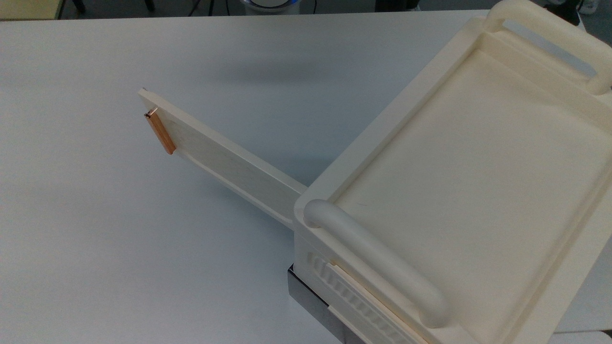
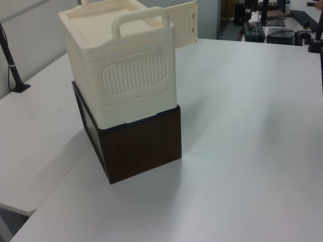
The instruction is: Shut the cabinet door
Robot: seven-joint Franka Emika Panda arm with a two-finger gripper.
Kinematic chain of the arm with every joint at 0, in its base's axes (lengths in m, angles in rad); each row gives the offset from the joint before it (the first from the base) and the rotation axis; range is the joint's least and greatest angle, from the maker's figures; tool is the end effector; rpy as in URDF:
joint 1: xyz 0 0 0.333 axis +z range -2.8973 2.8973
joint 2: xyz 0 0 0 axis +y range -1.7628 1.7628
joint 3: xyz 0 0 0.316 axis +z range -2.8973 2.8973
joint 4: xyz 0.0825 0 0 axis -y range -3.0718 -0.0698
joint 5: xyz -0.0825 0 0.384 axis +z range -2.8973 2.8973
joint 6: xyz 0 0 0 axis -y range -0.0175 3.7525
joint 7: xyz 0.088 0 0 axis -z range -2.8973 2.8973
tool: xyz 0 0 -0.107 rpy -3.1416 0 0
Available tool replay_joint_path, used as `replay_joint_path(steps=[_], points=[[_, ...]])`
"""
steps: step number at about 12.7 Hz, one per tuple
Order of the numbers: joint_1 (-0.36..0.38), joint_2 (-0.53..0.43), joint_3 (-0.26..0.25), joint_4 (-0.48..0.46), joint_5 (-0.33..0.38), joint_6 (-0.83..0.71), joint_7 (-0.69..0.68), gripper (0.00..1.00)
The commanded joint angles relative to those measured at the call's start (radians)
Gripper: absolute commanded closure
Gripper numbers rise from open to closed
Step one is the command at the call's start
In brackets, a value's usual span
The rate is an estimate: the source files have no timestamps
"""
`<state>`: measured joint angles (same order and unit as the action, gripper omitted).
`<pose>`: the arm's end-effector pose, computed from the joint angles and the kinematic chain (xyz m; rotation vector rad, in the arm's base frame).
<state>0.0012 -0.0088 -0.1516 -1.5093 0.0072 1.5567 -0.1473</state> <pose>0.5447 -0.0822 0.6570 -3.1402 0.0044 -0.0891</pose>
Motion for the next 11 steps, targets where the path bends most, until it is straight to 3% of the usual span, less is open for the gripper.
replay_joint_path(steps=[1,7,11], points=[[0.019,0.003,-0.003,-0.020,-0.071,0.020,-0.024,0.00],[0.019,0.004,-0.002,-0.022,-0.070,0.022,-0.023,0.00],[0.010,0.012,-0.003,-0.032,-0.055,0.109,-0.023,0.31]])
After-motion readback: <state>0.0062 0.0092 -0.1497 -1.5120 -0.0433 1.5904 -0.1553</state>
